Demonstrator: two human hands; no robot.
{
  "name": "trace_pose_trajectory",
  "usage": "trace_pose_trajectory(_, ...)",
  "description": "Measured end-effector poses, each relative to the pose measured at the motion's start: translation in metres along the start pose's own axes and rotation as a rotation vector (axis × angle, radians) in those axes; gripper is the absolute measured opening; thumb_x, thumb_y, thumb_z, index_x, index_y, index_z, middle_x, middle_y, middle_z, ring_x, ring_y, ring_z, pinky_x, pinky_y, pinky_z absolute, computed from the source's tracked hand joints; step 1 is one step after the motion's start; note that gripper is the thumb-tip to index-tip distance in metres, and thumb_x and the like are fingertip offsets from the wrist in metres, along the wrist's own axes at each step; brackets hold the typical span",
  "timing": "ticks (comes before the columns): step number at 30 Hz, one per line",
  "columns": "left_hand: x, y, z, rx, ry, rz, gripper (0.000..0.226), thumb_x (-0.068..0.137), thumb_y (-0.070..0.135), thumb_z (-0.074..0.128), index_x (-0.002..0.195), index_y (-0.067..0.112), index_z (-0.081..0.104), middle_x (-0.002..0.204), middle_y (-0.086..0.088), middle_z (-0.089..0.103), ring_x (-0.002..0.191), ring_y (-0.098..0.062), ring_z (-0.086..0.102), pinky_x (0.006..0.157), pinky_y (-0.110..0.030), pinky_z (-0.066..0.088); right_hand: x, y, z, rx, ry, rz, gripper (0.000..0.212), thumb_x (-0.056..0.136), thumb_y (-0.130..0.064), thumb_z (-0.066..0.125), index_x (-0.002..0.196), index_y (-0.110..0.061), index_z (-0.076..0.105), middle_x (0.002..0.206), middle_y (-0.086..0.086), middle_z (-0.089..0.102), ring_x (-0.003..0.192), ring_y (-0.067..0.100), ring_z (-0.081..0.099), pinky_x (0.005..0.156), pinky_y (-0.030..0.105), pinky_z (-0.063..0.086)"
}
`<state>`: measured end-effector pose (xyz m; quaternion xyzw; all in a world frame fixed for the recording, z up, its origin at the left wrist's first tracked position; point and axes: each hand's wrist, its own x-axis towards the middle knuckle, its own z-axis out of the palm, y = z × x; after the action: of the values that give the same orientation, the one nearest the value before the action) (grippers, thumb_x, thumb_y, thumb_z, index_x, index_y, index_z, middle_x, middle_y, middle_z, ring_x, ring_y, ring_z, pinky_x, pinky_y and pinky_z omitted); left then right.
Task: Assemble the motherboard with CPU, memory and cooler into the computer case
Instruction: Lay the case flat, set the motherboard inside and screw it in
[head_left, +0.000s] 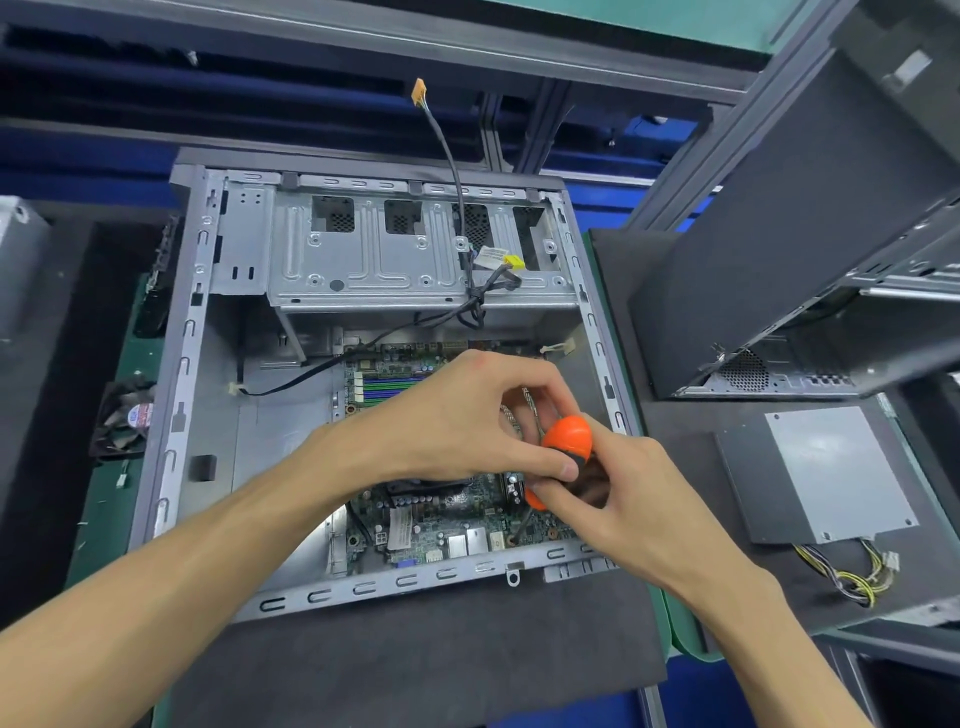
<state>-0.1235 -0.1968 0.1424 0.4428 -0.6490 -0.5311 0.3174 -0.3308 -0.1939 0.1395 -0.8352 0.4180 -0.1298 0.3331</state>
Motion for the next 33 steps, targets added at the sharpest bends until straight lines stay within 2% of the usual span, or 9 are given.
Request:
trace_pose_trajectory(4, -0.001, -0.001, 0.000, 0.007, 0.001, 0.004, 0.031, 0.072, 0.026, 0.088, 0.097, 0.023, 0.071, 0.085, 0.005, 0.070, 0.075, -0.016, 0.070, 0.068, -0.041, 0.061, 0.000, 0.001, 0.000, -0.022, -0.005, -0.008, 0.023, 0.086, -0.046, 0.065, 0.083, -0.048, 0.043, 0.068, -0.013, 0.062, 0.061, 0.013, 0.062, 0.058, 0.035, 0.051)
trace_pose_trajectory(7, -0.002, -0.001, 0.000, 0.009, -0.003, 0.001, 0.031, 0.072, 0.026, 0.088, 0.097, 0.023, 0.070, 0.086, 0.005, 0.071, 0.075, -0.016, 0.070, 0.068, -0.040, 0.061, -0.001, 0.000, 0.001, -0.041, -0.003, -0.023, 0.024, 0.086, -0.047, 0.065, 0.084, -0.052, 0.041, 0.067, -0.014, 0.060, 0.060, 0.015, 0.059, 0.056, 0.030, 0.048)
trace_pose_trajectory(12, -0.002, -0.003, 0.000, 0.023, -0.011, -0.006, 0.031, 0.072, 0.027, 0.088, 0.097, 0.023, 0.070, 0.086, 0.007, 0.071, 0.075, -0.015, 0.070, 0.069, -0.039, 0.060, -0.001, -0.001, 0.002, -0.070, -0.025, -0.025, 0.032, 0.088, -0.045, 0.067, 0.090, -0.062, 0.040, 0.065, -0.012, 0.057, 0.061, 0.014, 0.056, 0.058, 0.032, 0.049)
trace_pose_trajectory(15, -0.003, -0.004, 0.001, 0.024, -0.015, -0.014, 0.031, 0.072, 0.028, 0.088, 0.097, 0.024, 0.069, 0.086, 0.007, 0.070, 0.075, -0.015, 0.070, 0.069, -0.039, 0.060, -0.001, 0.001, 0.002, -0.104, -0.034, -0.021, 0.030, 0.088, -0.045, 0.069, 0.088, -0.054, 0.041, 0.065, -0.014, 0.057, 0.062, 0.013, 0.056, 0.058, 0.029, 0.048)
trace_pose_trajectory(20, -0.006, -0.003, 0.001, 0.061, -0.024, -0.001, 0.031, 0.073, 0.027, 0.087, 0.099, 0.023, 0.069, 0.089, 0.006, 0.069, 0.077, -0.014, 0.069, 0.069, -0.037, 0.060, -0.002, 0.000, 0.002, -0.101, -0.042, -0.002, 0.025, 0.086, -0.051, 0.066, 0.085, -0.054, 0.042, 0.064, -0.015, 0.057, 0.063, 0.011, 0.056, 0.059, 0.028, 0.048)
trace_pose_trajectory(25, -0.009, 0.007, -0.002, 0.249, -0.114, 0.107, 0.034, 0.080, 0.025, 0.082, 0.112, 0.025, 0.072, 0.097, 0.003, 0.060, 0.079, -0.011, 0.063, 0.074, -0.027, 0.054, -0.004, -0.002, -0.002, -0.111, -0.098, 0.067, 0.029, 0.078, -0.064, 0.063, 0.072, -0.040, 0.049, 0.063, -0.013, 0.057, 0.066, 0.009, 0.059, 0.057, 0.021, 0.045)
trace_pose_trajectory(29, -0.012, 0.019, -0.006, 0.458, -0.209, 0.115, 0.039, 0.085, 0.024, 0.071, 0.122, 0.033, 0.065, 0.098, 0.008, 0.054, 0.084, -0.007, 0.056, 0.077, -0.019, 0.046, -0.008, -0.004, -0.004, -0.004, -0.124, 0.106, 0.020, 0.081, -0.048, 0.075, 0.076, -0.038, 0.059, 0.075, -0.013, 0.065, 0.067, 0.009, 0.061, 0.058, 0.016, 0.044)
trace_pose_trajectory(31, -0.014, 0.025, -0.003, 0.578, -0.214, 0.115, 0.037, 0.085, 0.036, 0.070, 0.121, 0.034, 0.060, 0.098, 0.010, 0.055, 0.087, -0.005, 0.054, 0.079, -0.020, 0.044, -0.011, -0.003, -0.002, 0.007, -0.107, 0.133, 0.021, 0.081, -0.038, 0.077, 0.072, -0.033, 0.059, 0.068, -0.013, 0.063, 0.062, 0.009, 0.059, 0.058, 0.016, 0.043)
trace_pose_trajectory(33, -0.014, 0.031, 0.005, 0.760, -0.156, 0.078, 0.041, 0.084, 0.060, 0.064, 0.111, 0.031, 0.055, 0.090, 0.009, 0.058, 0.084, -0.010, 0.055, 0.074, -0.027, 0.046, -0.013, -0.003, 0.000, 0.004, -0.091, 0.142, 0.022, 0.078, -0.036, 0.074, 0.070, -0.027, 0.055, 0.060, -0.010, 0.057, 0.056, 0.010, 0.049, 0.055, 0.022, 0.040)
